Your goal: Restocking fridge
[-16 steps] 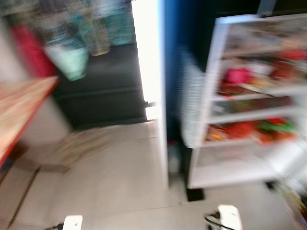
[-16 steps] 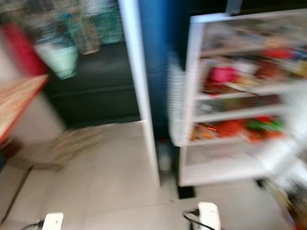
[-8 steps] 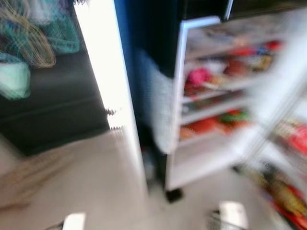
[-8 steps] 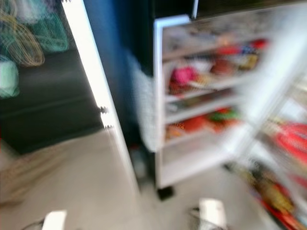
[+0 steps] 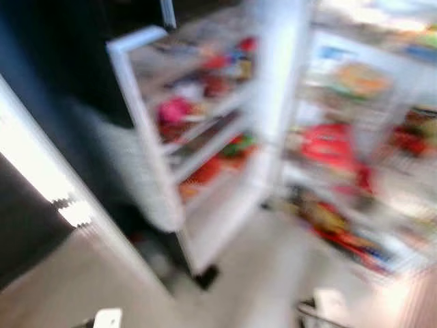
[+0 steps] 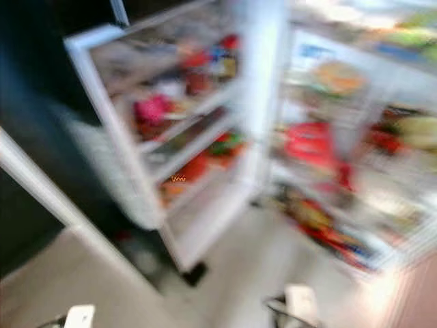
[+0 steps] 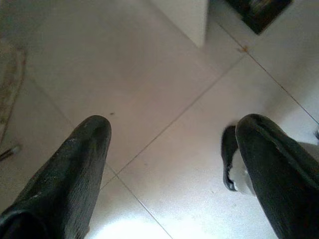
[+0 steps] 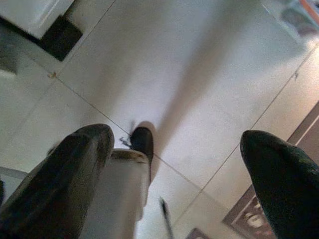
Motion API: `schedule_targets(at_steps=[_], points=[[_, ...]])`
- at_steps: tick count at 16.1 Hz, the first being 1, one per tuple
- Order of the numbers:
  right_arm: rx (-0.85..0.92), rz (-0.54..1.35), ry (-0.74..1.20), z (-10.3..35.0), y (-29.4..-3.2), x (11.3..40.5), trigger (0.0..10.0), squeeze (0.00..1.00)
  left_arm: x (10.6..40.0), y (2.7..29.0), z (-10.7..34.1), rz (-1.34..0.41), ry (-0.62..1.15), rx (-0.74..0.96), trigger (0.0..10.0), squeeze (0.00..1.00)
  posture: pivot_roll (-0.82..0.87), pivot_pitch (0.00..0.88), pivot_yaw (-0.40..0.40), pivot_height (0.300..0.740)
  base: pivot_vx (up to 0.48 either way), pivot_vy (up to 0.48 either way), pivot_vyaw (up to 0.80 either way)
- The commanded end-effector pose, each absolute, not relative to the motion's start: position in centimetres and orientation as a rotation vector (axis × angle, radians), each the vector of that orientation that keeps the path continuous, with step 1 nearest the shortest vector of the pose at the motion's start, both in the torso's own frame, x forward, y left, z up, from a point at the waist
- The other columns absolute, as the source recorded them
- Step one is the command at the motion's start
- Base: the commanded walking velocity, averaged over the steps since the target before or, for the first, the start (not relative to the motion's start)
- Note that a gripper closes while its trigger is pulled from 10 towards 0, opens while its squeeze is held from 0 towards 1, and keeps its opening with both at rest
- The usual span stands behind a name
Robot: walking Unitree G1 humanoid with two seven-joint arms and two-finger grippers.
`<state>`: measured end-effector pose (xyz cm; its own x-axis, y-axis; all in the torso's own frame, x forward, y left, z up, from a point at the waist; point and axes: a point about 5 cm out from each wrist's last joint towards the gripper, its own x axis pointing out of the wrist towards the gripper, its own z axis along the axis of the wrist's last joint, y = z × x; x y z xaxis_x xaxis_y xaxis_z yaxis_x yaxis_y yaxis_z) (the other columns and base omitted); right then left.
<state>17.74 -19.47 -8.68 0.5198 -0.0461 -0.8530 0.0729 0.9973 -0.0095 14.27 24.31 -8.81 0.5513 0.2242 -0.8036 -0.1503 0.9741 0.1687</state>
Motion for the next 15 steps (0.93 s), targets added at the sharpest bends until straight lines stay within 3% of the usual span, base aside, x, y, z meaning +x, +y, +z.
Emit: schedule_targets(at_steps=[1, 5, 8, 15], points=[[0.027, -0.094, 1.043, -8.9, -20.1, 17.1, 10.0, 0.0, 13.8, 24.1, -9.0, 0.213, 0.974, 0.081, 10.0, 0.0, -0.01, 0.054, 0.084, 0.74, 0.0, 0.0, -0.8], [0.019, -0.097, 1.041, -8.8, -20.2, 17.1, 10.0, 0.0, 13.0, 23.5, -9.4, 0.208, 0.984, 0.076, 10.0, 0.0, -0.01, 0.049, 0.085, 0.74, 0.0, 0.0, -0.75], [0.027, -0.153, 1.032, -8.9, -20.3, 17.1, 10.0, 0.0, 13.3, 23.6, -9.3, 0.209, 0.982, 0.075, 10.0, 0.0, -0.01, 0.045, 0.089, 0.74, 0.0, 0.0, 0.0], [-0.006, -0.569, 0.966, -8.7, -21.2, 16.3, 10.0, 0.0, 13.5, 23.9, -9.2, 0.226, 0.987, 0.08, 10.0, 0.0, -0.06, 0.017, 0.123, 0.74, 0.0, 0.0, 0.0]])
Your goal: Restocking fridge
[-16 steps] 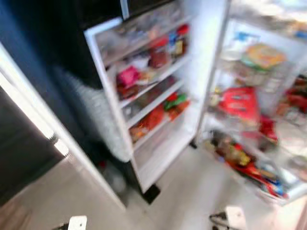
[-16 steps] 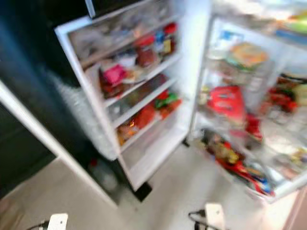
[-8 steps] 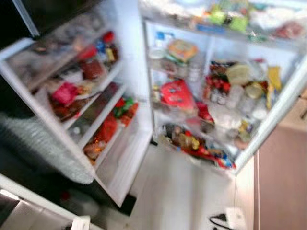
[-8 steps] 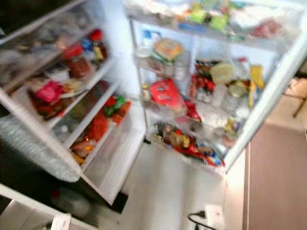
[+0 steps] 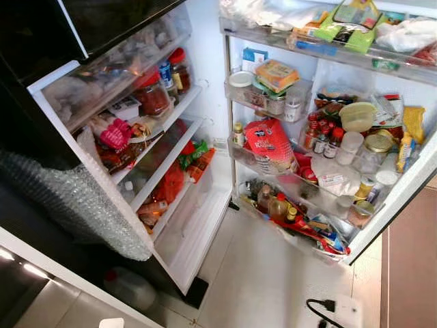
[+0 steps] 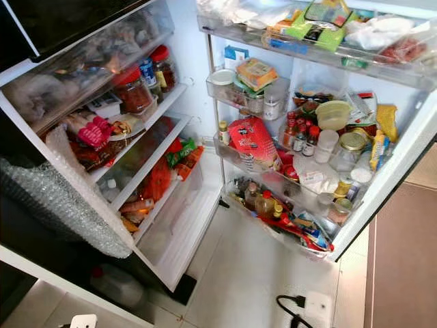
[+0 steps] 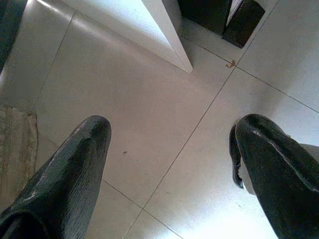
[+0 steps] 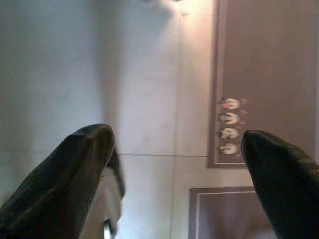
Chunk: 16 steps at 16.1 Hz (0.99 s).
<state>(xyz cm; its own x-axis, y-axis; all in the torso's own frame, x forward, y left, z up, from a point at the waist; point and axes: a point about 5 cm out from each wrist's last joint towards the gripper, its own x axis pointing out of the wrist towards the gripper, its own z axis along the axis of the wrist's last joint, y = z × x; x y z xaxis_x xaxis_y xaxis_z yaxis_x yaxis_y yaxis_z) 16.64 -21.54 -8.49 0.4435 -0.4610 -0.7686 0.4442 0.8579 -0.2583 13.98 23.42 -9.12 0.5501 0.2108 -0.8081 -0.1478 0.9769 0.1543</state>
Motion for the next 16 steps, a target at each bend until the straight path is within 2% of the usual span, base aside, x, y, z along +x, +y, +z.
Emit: schedule_targets(at_steps=[1, 2, 3, 4, 7, 8, 12, 14, 16], points=[[-0.009, -0.636, 0.931, -8.5, -21.3, 16.3, 10.0, 0.0, 13.5, 23.8, -9.2, 0.224, 0.988, 0.082, 10.0, 0.0, -0.08, 0.016, 0.126, 0.74, 0.0, 0.0, 0.0], [-0.028, -0.71, 0.892, -8.2, -22.7, 15.8, 10.0, 0.0, 13.6, 23.8, -9.2, 0.222, 0.988, 0.082, 10.0, 0.0, -0.08, 0.015, 0.127, 0.74, 0.0, 0.0, 0.0], [-0.036, -0.849, 0.793, -7.0, -28.2, 14.0, 10.0, 0.0, 13.6, 23.7, -9.2, 0.221, 0.988, 0.082, 10.0, 0.0, -0.08, 0.017, 0.13, 0.74, 0.0, 0.0, 0.0], [-0.038, -0.984, 0.701, -5.6, -31.2, 13.2, 10.0, 0.0, 13.6, 23.7, -9.2, 0.22, 0.988, 0.08, 10.0, 0.0, -0.09, 0.017, 0.13, 0.74, 0.0, 0.0, 0.0], [-0.022, -1.137, 0.571, -4.1, -32.7, 13.5, 10.0, 0.0, 13.7, 23.6, -9.2, 0.216, 0.988, 0.079, 10.0, 0.0, -0.09, 0.021, 0.131, 0.74, 0.0, 0.0, 0.0], [-0.065, -1.158, 0.52, -3.3, -33.3, 13.9, 10.0, 0.0, 13.6, 23.6, -9.2, 0.217, 0.987, 0.079, 10.0, 0.0, -0.09, 0.023, 0.129, 0.74, 0.0, 0.0, 0.0], [-0.207, -1.135, 0.309, 0.4, -35.4, 15.6, 10.0, 0.0, 13.6, 23.7, -9.2, 0.223, 0.988, 0.082, 10.0, 0.0, -0.09, 0.032, 0.129, 0.74, 0.0, 0.0, 0.0], [-0.224, -1.142, 0.203, 2.4, -36.3, 16.6, 10.0, 0.0, 13.6, 23.7, -9.3, 0.22, 0.99, 0.084, 10.0, 0.0, -0.09, 0.033, 0.128, 0.74, 0.0, 0.0, 0.0], [-0.259, -1.081, 0.124, 4.1, -36.4, 18.0, 10.0, 0.0, 13.6, 23.7, -9.2, 0.216, 0.991, 0.085, 10.0, 0.0, -0.09, 0.035, 0.127, 0.74, 0.0, 0.0, 0.0]])
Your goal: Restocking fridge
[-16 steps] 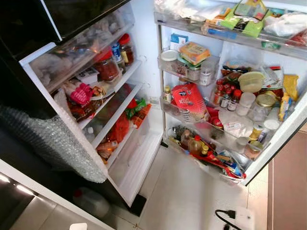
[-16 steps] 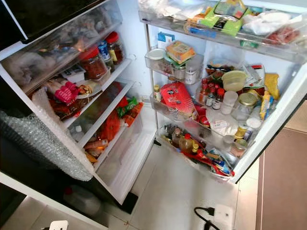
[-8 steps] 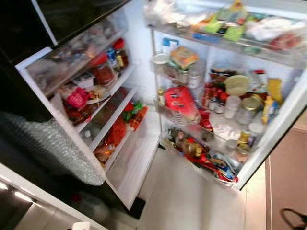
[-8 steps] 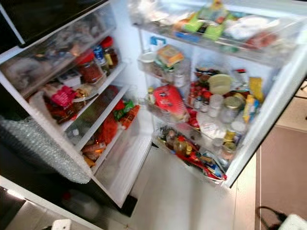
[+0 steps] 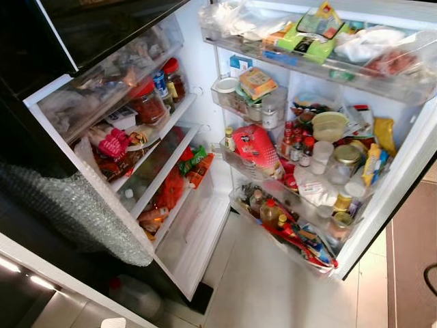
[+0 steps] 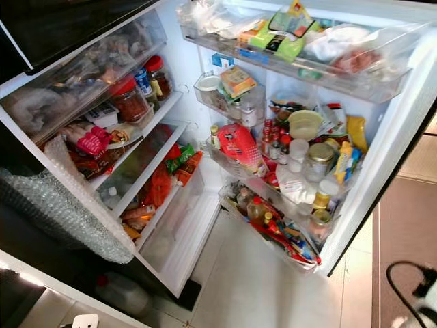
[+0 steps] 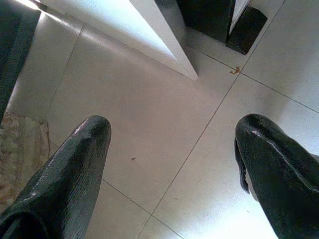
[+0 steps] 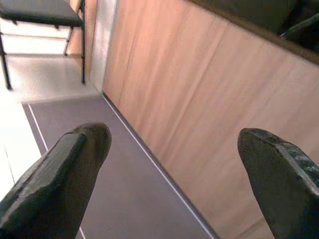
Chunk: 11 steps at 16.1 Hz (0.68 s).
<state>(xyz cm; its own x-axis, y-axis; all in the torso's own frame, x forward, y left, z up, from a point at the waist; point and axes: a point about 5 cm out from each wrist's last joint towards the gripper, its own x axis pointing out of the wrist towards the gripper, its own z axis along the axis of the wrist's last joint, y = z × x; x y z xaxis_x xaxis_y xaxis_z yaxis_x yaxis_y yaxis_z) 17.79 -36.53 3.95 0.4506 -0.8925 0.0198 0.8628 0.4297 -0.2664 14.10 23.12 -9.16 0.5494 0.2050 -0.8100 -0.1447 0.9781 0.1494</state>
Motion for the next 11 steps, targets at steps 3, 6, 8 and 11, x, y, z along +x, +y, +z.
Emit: schedule_targets(at_steps=[3, 6, 8, 11], points=[[-0.297, -1.043, 0.015, 6.7, -35.9, 19.8, 10.0, 0.0, 13.7, 23.7, -9.2, 0.213, 0.987, 0.087, 10.0, 0.0, -0.09, 0.035, 0.133, 0.74, 0.0, 0.0, 0.0], [-0.266, -1.002, -0.055, 8.4, -35.1, 21.2, 10.0, 0.0, 13.9, 23.9, -9.1, 0.209, 0.985, 0.098, 10.0, 0.0, -0.09, 0.029, 0.137, 0.74, 0.0, 0.0, 0.0], [-0.254, -0.995, -0.076, 9.1, -34.8, 21.6, 10.0, 0.0, 13.9, 24.0, -9.0, 0.205, 0.983, 0.104, 10.0, 0.0, -0.09, 0.022, 0.139, 0.74, 0.0, 0.0, 0.0], [-0.23, -0.956, -0.083, 9.6, -34.1, 22.4, 10.0, 0.0, 14.0, 24.0, -9.0, 0.198, 0.982, 0.108, 10.0, 0.0, -0.09, 0.01, 0.142, 0.74, 0.0, 0.0, 0.0]])
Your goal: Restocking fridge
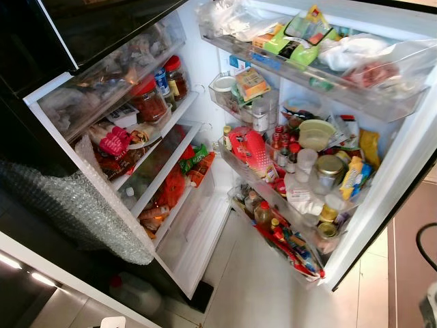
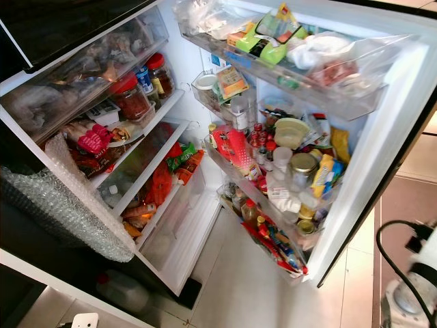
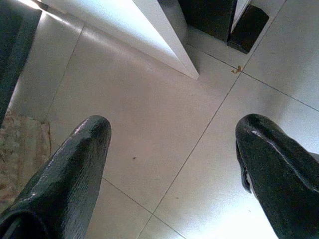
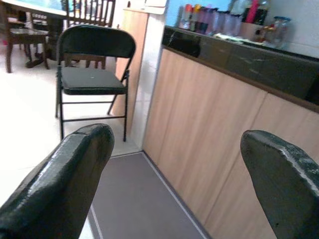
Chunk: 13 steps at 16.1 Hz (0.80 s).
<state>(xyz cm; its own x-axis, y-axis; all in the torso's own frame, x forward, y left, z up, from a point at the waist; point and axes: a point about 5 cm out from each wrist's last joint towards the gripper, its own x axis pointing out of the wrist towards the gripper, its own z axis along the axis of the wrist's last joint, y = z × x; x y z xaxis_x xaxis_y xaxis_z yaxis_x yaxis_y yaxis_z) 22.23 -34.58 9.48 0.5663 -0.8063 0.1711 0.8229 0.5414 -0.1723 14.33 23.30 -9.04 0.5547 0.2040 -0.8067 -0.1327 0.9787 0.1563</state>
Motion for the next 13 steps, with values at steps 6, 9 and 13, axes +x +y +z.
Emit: schedule_targets(at_steps=[6, 9, 13], points=[[-0.248, -0.815, -0.051, 9.6, -32.5, 23.6, 10.0, 0.0, 14.1, 24.0, -8.9, 0.169, 0.979, 0.13, 10.0, 0.0, -0.09, 0.0, 0.147, 0.74, 0.0, 0.0, 0.0], [-0.265, -0.78, -0.052, 9.8, -32.3, 23.8, 10.0, 0.0, 14.2, 24.0, -8.9, 0.162, 0.977, 0.136, 10.0, 0.0, -0.09, 0.012, 0.145, 0.74, 0.0, 0.0, 0.0], [-0.25, -0.679, -0.046, 9.9, -31.5, 24.3, 10.0, 0.0, 14.4, 24.0, -8.9, 0.158, 0.977, 0.139, 10.0, 0.0, -0.09, 0.021, 0.147, 0.74, 0.0, 0.0, 0.0]])
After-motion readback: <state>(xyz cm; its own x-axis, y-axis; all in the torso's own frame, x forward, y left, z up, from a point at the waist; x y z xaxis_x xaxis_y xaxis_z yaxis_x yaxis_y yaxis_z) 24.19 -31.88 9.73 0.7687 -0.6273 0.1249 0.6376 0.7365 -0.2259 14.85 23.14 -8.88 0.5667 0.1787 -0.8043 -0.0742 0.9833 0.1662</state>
